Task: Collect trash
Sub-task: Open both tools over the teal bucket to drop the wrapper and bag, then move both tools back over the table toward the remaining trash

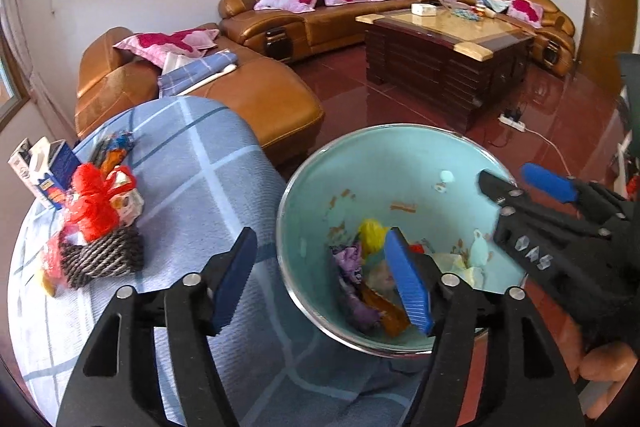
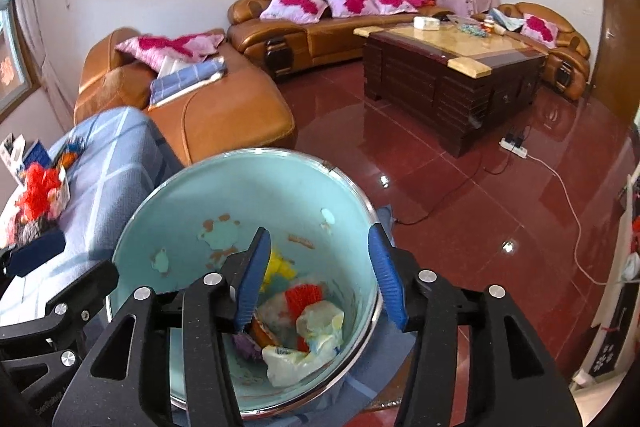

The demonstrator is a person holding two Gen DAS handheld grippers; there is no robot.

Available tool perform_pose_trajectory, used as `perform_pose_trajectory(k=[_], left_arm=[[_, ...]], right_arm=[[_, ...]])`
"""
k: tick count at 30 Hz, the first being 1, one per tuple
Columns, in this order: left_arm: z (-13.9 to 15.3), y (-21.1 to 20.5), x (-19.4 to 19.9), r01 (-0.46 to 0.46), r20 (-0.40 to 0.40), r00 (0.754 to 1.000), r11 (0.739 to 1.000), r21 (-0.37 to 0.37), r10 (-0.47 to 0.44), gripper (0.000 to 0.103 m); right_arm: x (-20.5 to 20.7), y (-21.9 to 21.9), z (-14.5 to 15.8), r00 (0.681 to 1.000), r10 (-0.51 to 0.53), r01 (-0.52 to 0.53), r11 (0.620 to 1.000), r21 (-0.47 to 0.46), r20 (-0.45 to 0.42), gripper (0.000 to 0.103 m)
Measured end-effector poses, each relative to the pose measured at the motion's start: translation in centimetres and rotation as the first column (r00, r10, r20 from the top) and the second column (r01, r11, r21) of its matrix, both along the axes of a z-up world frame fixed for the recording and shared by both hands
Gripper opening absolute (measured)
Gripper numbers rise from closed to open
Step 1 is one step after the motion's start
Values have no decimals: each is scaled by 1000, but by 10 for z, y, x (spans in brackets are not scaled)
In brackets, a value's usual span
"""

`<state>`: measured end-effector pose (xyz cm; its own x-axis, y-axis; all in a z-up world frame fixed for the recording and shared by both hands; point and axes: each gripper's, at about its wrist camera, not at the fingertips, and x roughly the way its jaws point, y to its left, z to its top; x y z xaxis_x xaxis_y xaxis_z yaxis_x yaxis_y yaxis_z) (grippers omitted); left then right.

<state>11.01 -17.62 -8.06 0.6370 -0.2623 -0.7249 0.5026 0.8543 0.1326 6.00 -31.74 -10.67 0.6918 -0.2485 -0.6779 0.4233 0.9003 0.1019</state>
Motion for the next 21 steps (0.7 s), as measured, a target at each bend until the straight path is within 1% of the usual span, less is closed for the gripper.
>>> perform_pose_trajectory(k=[3, 6, 7, 10, 13, 18, 21], left_arm=[[5, 8, 0, -30, 13, 999, 1000, -2, 30, 69], [9, 18, 2, -55, 18, 998, 998, -3, 55, 71], [9, 22, 1, -66, 22, 998, 998, 4, 66, 73], [11, 33, 1, -96, 32, 995, 995, 16, 95, 74], [11, 43, 2, -117, 25, 993, 993, 11, 116, 76], [12, 63, 6, -153, 9, 988, 988, -7, 153, 76], [12, 75, 6, -160, 2, 987, 987, -12, 160, 76]], right_arm=[[-7, -5, 6, 998, -35, 33, 999, 24, 46, 58], [-8, -3, 9, 998, -31, 29, 999, 28, 58, 58], [-9, 1, 9, 998, -23, 21, 1000, 21, 56, 58], [-8, 9, 10, 999, -5, 5, 1000, 3, 47, 58], [-6, 16, 11, 999, 7, -7, 1000, -10, 37, 59], [-7, 29, 14, 999, 40, -39, 999, -27, 31, 64], [-6, 39, 17, 998, 57, -56, 998, -38, 34, 65]])
